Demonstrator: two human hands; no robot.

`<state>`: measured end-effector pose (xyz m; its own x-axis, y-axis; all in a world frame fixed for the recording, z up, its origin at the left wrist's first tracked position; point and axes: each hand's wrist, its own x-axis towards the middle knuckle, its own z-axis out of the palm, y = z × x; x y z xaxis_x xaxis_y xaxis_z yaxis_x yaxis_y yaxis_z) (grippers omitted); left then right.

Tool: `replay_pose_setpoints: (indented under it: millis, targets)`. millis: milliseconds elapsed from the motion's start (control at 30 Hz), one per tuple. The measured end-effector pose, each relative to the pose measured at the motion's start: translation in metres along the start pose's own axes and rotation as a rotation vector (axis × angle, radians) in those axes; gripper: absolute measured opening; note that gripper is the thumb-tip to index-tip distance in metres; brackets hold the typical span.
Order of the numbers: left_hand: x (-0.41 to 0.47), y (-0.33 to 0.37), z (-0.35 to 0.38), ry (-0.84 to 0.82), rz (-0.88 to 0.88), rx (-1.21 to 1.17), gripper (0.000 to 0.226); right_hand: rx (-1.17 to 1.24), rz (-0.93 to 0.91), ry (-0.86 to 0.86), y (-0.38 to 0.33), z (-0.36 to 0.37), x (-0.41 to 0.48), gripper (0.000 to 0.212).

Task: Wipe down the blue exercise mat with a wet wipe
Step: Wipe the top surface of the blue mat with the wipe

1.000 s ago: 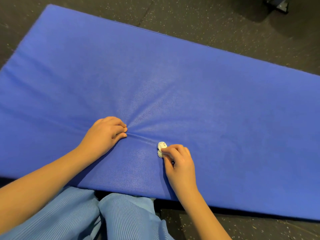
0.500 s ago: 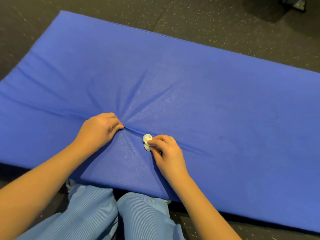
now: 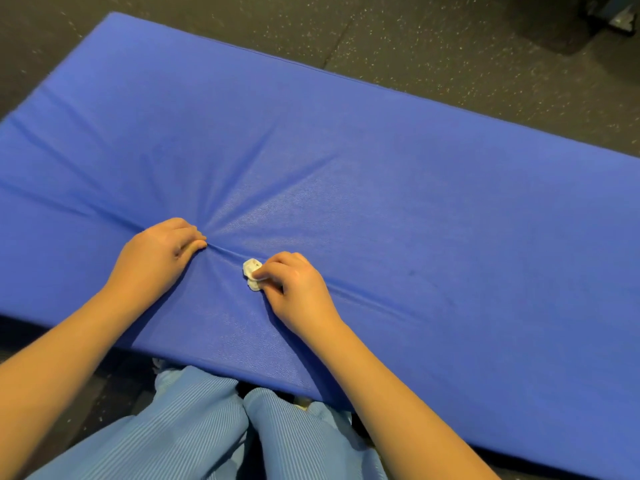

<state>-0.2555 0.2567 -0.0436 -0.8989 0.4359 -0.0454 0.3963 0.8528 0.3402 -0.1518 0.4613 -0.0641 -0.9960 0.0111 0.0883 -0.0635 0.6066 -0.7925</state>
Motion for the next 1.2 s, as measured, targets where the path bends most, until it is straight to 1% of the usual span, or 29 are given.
replay_pose_setpoints:
  millis: [100,200,233,267,333,367,400,500,533,567,600,667,700,733,767,867,900,933,1000,1100,1133,1167,1200]
  targets:
    - [-0.006,0.005,0.010,-0.088,-0.072,-0.052,0.022,0.055,0.005,-0.119,-0.006,-0.005,-0.024,0.011]
    - [-0.017,0.014,0.026,-0.170,-0.109,-0.009,0.049,0.007,-0.057,-0.247,-0.004,-0.023,-0.041,0.012]
    - [-0.022,0.016,0.030,-0.181,-0.111,0.004,0.057,-0.034,-0.067,-0.240,-0.001,-0.028,-0.042,0.013]
    - [-0.026,0.017,0.033,-0.183,-0.116,0.007,0.059,-0.071,-0.059,-0.199,0.002,-0.031,-0.042,0.013]
    - [-0.027,0.017,0.036,-0.176,-0.124,-0.010,0.053,-0.114,-0.015,-0.079,0.002,-0.032,-0.041,0.016]
    - [-0.027,0.016,0.037,-0.181,-0.127,-0.010,0.053,-0.115,-0.008,-0.041,-0.002,-0.029,-0.043,0.019]
    - [-0.028,0.015,0.038,-0.191,-0.126,-0.004,0.054,-0.109,-0.019,-0.045,-0.009,-0.024,-0.048,0.022]
    - [-0.028,0.014,0.039,-0.216,-0.110,-0.002,0.059,-0.074,-0.099,-0.228,-0.027,-0.025,-0.069,0.018]
    - [-0.028,0.014,0.039,-0.220,-0.113,-0.006,0.060,-0.079,-0.117,-0.265,-0.025,-0.030,-0.072,0.018]
    - [-0.028,0.014,0.039,-0.220,-0.117,-0.009,0.060,-0.101,-0.119,-0.265,-0.020,-0.035,-0.072,0.017]
    - [-0.028,0.014,0.039,-0.217,-0.121,-0.012,0.061,-0.137,-0.096,-0.230,-0.013,-0.040,-0.070,0.015]
    - [-0.027,0.015,0.039,-0.210,-0.121,-0.013,0.060,-0.194,0.039,-0.066,-0.001,-0.043,-0.061,0.011]
    - [-0.027,0.015,0.038,-0.210,-0.123,-0.015,0.057,-0.187,0.124,0.015,0.000,-0.041,-0.056,0.010]
    - [-0.027,0.015,0.039,-0.209,-0.126,-0.019,0.055,-0.175,0.168,0.055,-0.003,-0.037,-0.055,0.009]
    - [-0.028,0.016,0.038,-0.207,-0.126,-0.022,0.055,-0.167,0.153,0.045,-0.009,-0.031,-0.057,0.008]
    - [-0.028,0.017,0.037,-0.197,-0.122,-0.025,0.054,-0.137,-0.030,-0.168,-0.026,-0.030,-0.075,0.011]
    - [-0.028,0.017,0.036,-0.195,-0.120,-0.024,0.055,-0.146,-0.074,-0.209,-0.025,-0.034,-0.077,0.012]
    - [-0.029,0.016,0.037,-0.196,-0.119,-0.024,0.055,-0.174,-0.089,-0.214,-0.020,-0.039,-0.074,0.011]
    - [-0.030,0.016,0.037,-0.197,-0.120,-0.024,0.059,-0.255,-0.025,-0.116,-0.003,-0.044,-0.059,0.011]
    - [-0.031,0.016,0.036,-0.184,-0.117,-0.017,0.076,-0.318,0.242,0.164,0.025,-0.043,-0.027,0.011]
    - [-0.031,0.016,0.036,-0.183,-0.115,-0.010,0.080,-0.302,0.318,0.218,0.028,-0.040,-0.019,0.010]
    - [-0.031,0.017,0.036,-0.184,-0.114,-0.005,0.083,-0.288,0.345,0.225,0.027,-0.036,-0.014,0.010]
    - [-0.031,0.017,0.036,-0.183,-0.114,-0.002,0.085,-0.283,0.306,0.195,0.024,-0.029,-0.012,0.010]
